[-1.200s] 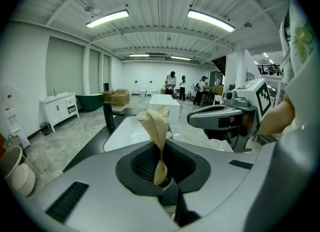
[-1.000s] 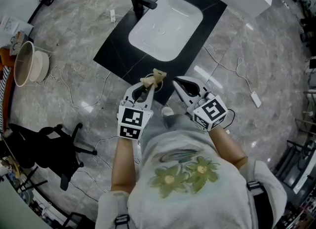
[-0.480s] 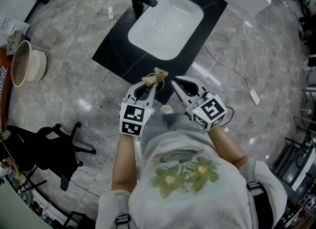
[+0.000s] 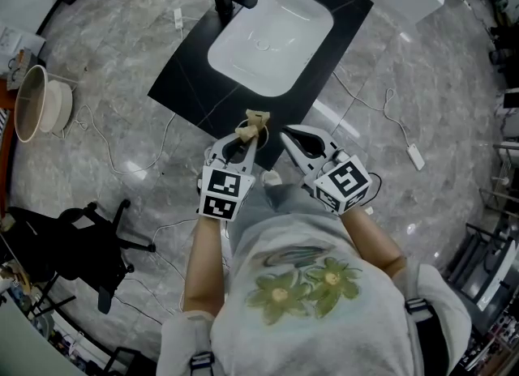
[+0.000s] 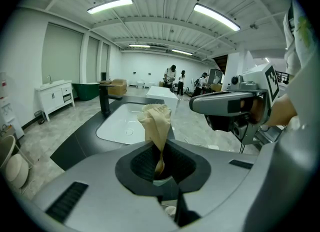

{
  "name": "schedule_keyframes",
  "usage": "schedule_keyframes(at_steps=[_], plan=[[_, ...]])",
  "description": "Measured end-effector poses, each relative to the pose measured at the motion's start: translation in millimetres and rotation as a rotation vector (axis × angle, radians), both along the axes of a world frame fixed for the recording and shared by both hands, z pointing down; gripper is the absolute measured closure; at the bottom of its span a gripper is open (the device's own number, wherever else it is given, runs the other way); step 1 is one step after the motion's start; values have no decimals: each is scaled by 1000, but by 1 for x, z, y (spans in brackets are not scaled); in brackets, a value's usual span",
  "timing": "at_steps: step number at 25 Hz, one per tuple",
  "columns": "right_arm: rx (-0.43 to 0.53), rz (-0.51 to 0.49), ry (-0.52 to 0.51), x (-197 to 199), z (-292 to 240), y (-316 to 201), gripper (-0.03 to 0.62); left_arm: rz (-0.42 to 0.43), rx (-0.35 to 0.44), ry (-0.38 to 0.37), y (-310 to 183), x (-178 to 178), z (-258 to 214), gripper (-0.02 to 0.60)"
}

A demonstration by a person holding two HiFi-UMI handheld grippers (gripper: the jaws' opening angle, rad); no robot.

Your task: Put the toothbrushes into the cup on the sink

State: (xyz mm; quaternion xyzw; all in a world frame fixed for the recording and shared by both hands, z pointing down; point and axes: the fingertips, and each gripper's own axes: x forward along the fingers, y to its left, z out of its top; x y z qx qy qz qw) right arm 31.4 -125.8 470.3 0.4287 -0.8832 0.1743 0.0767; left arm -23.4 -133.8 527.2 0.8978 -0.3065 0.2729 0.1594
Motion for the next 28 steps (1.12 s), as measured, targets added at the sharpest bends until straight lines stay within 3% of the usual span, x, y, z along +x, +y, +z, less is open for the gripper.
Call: schedule_keyframes(at_steps=[19, 28], plan=[[-18, -37, 13, -5, 8, 4, 548, -28, -17, -22, 4, -3, 18, 545], [-42, -67, 31, -10, 14, 8, 548, -44, -51, 14, 10, -6, 12, 407]])
